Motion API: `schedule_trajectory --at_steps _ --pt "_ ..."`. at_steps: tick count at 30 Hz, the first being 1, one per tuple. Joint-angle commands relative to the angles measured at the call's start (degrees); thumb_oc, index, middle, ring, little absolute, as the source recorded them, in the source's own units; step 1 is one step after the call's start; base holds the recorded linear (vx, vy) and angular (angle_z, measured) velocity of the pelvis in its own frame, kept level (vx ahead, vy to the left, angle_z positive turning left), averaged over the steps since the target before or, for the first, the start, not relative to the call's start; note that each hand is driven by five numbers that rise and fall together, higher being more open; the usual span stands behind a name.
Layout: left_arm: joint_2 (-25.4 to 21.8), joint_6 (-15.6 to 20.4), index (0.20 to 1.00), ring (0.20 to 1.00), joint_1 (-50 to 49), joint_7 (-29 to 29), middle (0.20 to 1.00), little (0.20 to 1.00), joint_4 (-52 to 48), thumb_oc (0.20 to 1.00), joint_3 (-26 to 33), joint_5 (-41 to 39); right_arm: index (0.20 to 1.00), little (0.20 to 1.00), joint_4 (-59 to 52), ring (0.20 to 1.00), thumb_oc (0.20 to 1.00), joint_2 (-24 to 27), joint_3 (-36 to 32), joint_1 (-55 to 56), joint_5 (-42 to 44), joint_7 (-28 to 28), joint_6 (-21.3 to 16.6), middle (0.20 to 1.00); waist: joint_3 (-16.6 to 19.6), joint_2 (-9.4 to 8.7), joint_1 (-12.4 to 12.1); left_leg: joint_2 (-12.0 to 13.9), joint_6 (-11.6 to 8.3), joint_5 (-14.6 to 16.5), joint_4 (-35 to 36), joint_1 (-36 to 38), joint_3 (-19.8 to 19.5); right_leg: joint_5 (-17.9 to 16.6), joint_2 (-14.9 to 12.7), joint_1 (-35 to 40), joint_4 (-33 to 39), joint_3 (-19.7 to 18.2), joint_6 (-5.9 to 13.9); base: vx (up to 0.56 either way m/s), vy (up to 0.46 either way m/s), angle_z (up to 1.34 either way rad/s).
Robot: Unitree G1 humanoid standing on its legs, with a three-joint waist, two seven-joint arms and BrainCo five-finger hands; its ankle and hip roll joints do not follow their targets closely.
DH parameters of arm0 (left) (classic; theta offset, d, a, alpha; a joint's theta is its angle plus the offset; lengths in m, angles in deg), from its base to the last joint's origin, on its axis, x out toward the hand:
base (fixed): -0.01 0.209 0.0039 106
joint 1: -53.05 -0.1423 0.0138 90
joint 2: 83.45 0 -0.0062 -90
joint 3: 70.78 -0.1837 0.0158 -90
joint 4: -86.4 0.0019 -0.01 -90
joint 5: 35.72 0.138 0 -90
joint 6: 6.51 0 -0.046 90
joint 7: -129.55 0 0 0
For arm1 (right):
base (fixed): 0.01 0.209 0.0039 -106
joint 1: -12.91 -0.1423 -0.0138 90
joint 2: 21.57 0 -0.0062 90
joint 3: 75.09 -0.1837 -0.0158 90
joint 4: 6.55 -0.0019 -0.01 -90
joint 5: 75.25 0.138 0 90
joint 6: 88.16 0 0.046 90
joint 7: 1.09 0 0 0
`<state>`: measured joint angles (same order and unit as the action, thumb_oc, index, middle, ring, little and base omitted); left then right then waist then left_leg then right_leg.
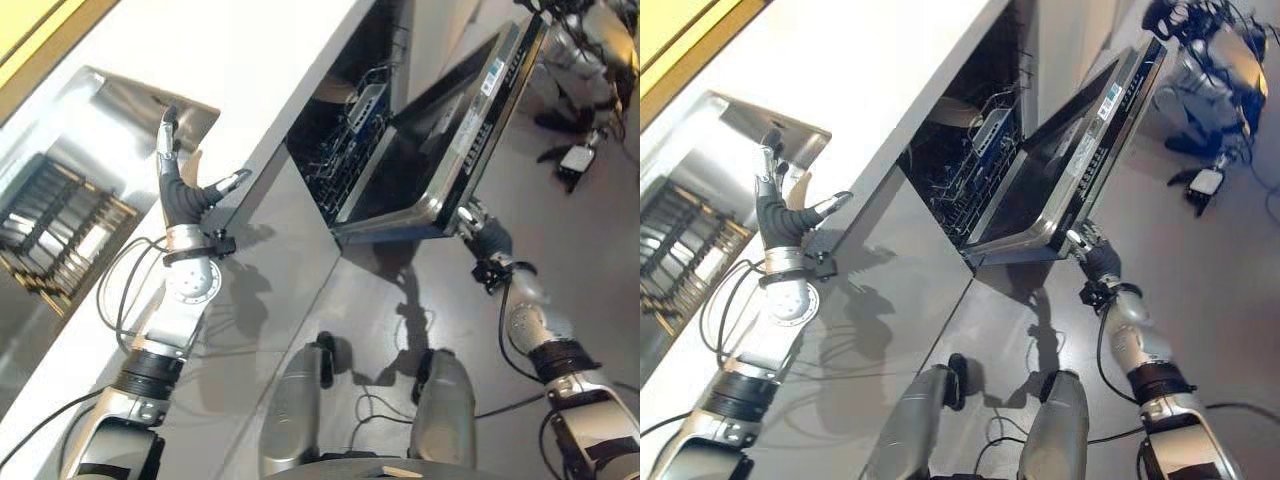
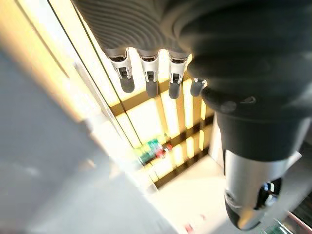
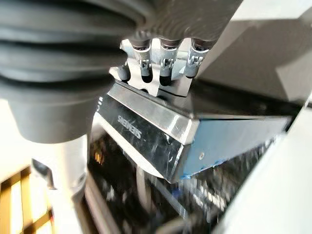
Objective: Pick up plates and place into dishwasher.
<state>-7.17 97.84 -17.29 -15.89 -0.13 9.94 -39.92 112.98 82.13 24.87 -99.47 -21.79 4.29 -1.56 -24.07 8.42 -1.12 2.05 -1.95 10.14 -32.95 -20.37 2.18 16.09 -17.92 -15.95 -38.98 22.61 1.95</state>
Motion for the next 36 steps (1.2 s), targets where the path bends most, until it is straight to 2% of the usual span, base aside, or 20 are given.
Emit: schedule_trajectory --at_steps 1,6,12,17,21,27,30,34,36 --pt "-8.6 0.1 1.000 1.000 -1.0 -0.4 1.000 1.000 1.0 1.000 8.2 -1.1 1.000 1.000 -5.1 1.000 1.000 -6.4 1.1 -9.3 -0.6 5.9 -5.0 1.000 4.4 -6.28 -7.3 -2.4 1.75 1.6 3.9 2.2 1.5 -8.8 -2.9 6.8 12.0 -9.0 1.50 0.13 -0.116 0.54" --pt "-7.4 0.2 1.000 1.000 -3.1 -2.8 1.000 1.000 0.4 1.000 9.0 -0.9 1.000 1.000 -6.5 1.000 1.000 -7.1 1.1 -7.6 -1.2 4.8 -5.1 1.000 8.9 -9.08 -9.3 -2.2 1.24 0.8 8.6 6.4 1.2 -10.1 -1.4 13.8 19.9 -6.1 2.74 0.11 -0.059 0.59" --pt "-5.6 2.5 1.000 1.000 -8.2 -4.7 1.000 1.000 -0.4 1.000 11.4 -1.9 1.000 1.000 -7.9 1.000 1.000 -6.8 0.1 -5.2 -3.1 5.4 -2.2 1.000 13.8 -11.61 -11.0 -1.6 0.86 -0.8 14.8 11.8 0.0 -12.0 0.5 18.7 24.9 -5.0 4.16 0.09 0.035 0.45" --pt "-4.4 2.8 1.000 1.000 -11.4 -4.9 1.000 1.000 -2.1 1.000 13.2 -2.5 1.000 1.000 -8.9 1.000 1.000 -5.7 -1.4 -4.1 -3.9 7.8 -1.3 1.000 16.2 -13.62 -12.6 -1.4 0.25 -2.4 18.5 14.0 -1.0 -14.2 1.1 20.8 26.8 -3.3 4.79 0.02 0.028 0.31" --pt "-4.0 3.7 1.000 1.000 -13.1 -8.5 1.000 1.000 -3.2 1.000 15.1 -3.2 1.000 1.000 -11.2 1.000 1.000 -5.6 -1.8 -4.3 -3.6 5.8 -2.0 1.000 17.2 -15.29 -13.8 -0.6 -0.26 -3.6 21.3 15.3 -1.4 -15.4 1.7 21.8 27.3 -1.3 4.90 -0.01 -0.025 0.06" --pt "-3.0 3.8 1.000 1.000 -12.6 -10.7 1.000 1.000 -4.4 1.000 14.6 -3.4 1.000 1.000 -13.5 1.000 1.000 -7.0 -1.9 -3.3 -5.9 2.6 -2.5 1.000 18.1 -15.69 -13.4 0.2 -0.57 -5.1 24.2 16.7 -1.2 -16.4 2.3 22.3 28.4 -0.4 5.20 -0.10 -0.029 0.05" --pt "-1.9 3.6 1.000 1.000 -12.3 -10.4 1.000 1.000 -4.2 1.000 13.5 -3.4 1.000 1.000 -15.2 1.000 1.000 -7.7 -1.4 -1.0 -8.8 0.7 -1.6 1.000 18.7 -15.13 -11.9 0.7 -0.53 -5.9 25.8 17.8 -0.3 -16.5 2.7 21.9 28.9 -0.9 5.34 -0.15 0.005 -0.02" --pt "-1.0 3.2 1.000 1.000 -11.5 -10.8 1.000 1.000 -4.4 1.000 12.2 -4.6 1.000 1.000 -19.9 1.000 1.000 -7.8 -0.8 1.0 -10.9 0.5 -2.5 1.000 19.2 -14.26 -10.0 1.3 -0.63 -6.6 27.5 19.1 0.6 -16.0 3.6 21.6 29.9 -1.7 5.24 -0.13 -0.001 -0.03" --pt "-0.2 1.9 1.000 1.000 -10.8 -11.1 1.000 1.000 -4.3 1.000 11.2 -4.9 1.000 1.000 -22.7 1.000 1.000 -7.3 -0.3 1.3 -12.6 -0.1 -2.9 1.000 19.6 -13.72 -9.0 1.5 -0.81 -6.9 28.1 19.7 1.2 -15.4 4.2 21.5 30.8 -2.2 5.15 -0.12 -0.013 -0.14"
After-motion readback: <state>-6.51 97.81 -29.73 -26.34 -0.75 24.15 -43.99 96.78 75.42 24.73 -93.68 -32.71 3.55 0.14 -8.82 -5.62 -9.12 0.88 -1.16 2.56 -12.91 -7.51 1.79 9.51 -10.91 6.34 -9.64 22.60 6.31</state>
